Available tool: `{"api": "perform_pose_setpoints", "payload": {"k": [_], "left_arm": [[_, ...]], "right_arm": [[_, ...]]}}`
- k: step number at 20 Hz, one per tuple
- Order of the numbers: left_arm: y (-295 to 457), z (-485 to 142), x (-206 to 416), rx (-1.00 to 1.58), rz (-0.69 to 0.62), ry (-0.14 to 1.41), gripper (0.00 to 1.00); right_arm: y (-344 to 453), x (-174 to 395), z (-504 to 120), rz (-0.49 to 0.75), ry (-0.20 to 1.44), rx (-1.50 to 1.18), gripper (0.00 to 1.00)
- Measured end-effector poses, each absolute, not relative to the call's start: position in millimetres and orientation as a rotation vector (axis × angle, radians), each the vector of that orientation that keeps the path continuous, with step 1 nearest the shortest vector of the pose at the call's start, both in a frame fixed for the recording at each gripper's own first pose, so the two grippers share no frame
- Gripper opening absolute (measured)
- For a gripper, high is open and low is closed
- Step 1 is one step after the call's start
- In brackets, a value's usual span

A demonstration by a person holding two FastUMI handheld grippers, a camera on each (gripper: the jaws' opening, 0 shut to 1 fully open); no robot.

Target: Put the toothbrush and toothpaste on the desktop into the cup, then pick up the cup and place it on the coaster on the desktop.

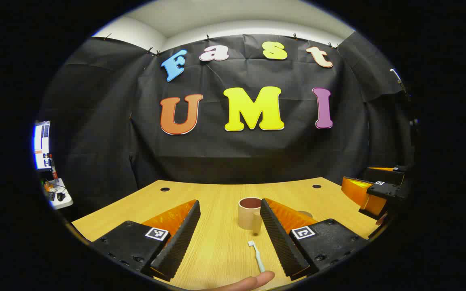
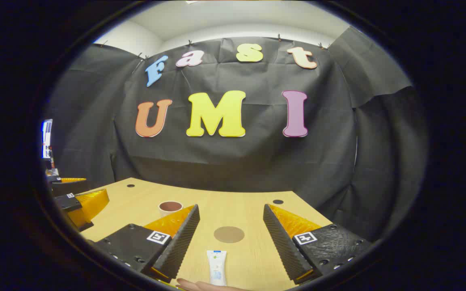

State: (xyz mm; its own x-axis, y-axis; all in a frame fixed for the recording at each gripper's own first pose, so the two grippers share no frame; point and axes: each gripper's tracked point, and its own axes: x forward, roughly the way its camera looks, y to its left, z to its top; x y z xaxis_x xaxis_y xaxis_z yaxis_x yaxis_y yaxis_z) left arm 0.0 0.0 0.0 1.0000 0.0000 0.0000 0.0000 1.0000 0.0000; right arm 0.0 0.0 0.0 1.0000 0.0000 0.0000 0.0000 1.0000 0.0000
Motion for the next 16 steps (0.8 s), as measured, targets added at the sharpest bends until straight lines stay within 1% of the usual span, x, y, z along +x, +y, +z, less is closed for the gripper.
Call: {"api": "perform_pose_setpoints", "payload": {"k": [5,6,8,10,11,16], "left_arm": [[-9,-5,4,0.007,0.003,0.012,0.95],[-12,-7,4,0.007,0.0,0.014,0.95],[-14,-7,3,0.018,0.006,0.013,0.95],[-15,-4,2,0.026,0.015,0.001,0.95],[-17,-3,2,0.03,0.014,-0.002,0.95],[-15,-2,-2,0.035,0.031,-0.013,0.94]], "right_arm": [[-13,-6,-8,0.011,-0.016,0.018,0.97],[-15,-7,-8,0.015,-0.016,0.027,0.93],[-23,-9,-7,0.007,-0.021,0.035,0.97],[-24,-12,-6,0.01,-0.029,0.032,0.97],[-26,-13,-7,0.007,-0.031,0.027,0.95],[-27,-16,-7,0.004,-0.032,0.002,0.95]]}}
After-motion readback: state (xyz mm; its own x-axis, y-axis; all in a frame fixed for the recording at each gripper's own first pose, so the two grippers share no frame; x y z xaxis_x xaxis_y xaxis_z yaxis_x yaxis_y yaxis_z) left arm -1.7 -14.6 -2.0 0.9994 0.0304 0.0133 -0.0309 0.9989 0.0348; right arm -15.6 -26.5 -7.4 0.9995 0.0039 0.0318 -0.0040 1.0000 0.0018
